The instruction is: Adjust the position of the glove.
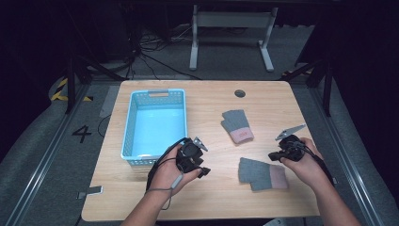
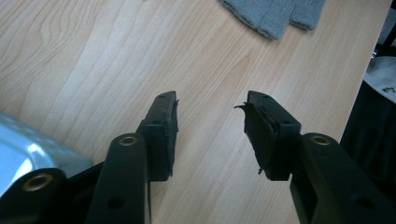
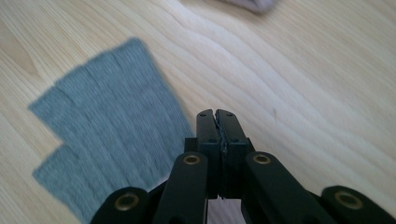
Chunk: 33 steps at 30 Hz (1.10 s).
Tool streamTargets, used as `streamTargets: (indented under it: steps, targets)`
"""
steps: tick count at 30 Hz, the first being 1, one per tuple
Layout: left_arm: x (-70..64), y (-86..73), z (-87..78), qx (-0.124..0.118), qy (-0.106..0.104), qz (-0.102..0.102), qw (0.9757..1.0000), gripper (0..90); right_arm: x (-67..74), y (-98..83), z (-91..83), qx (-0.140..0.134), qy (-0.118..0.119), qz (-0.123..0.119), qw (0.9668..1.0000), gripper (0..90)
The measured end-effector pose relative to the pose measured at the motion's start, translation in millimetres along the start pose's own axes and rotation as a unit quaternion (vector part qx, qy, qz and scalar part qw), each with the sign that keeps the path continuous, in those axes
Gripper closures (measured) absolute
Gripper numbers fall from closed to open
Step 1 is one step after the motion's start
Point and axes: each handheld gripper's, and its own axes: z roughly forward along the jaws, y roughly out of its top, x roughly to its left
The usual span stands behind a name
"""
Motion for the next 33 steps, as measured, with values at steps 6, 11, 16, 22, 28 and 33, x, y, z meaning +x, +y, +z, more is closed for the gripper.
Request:
streamTargets:
  steps: [6, 11, 16, 22, 28, 33]
  targets:
    - [-1.1, 9.5, 5.5, 0.005, -0.01, 0.012, 0.9999, 59.4, -7.9, -20.9, -10.3, 0.01, -0.011, 0.039, 0.9991, 90.0]
    - [-1.3, 16.5, 8.7, 0.011, -0.016, 0.027, 0.9994, 59.5, -9.4, -33.8, -15.6, 0.026, -0.015, 0.052, 0.9982, 90.0]
    - [-2.6, 21.6, 11.6, 0.012, -0.022, 0.034, 0.9991, 59.0, -7.0, -42.4, -17.2, 0.057, -0.01, 0.052, 0.997, 90.0]
    - [-2.8, 23.7, 12.0, 0.012, -0.024, 0.038, 0.9989, 59.0, -4.9, -47.0, -14.4, 0.087, -0.004, 0.054, 0.9947, 90.0]
    - [-2.7, 24.0, 12.4, 0.011, -0.026, 0.036, 0.9989, 59.0, -1.5, -48.9, -7.7, 0.117, 0.003, 0.057, 0.9915, 90.0]
    - [-2.5, 22.6, 11.8, 0.014, -0.023, 0.034, 0.999, 58.8, 4.0, -44.3, -4.0, 0.114, 0.008, 0.049, 0.9923, 90.0]
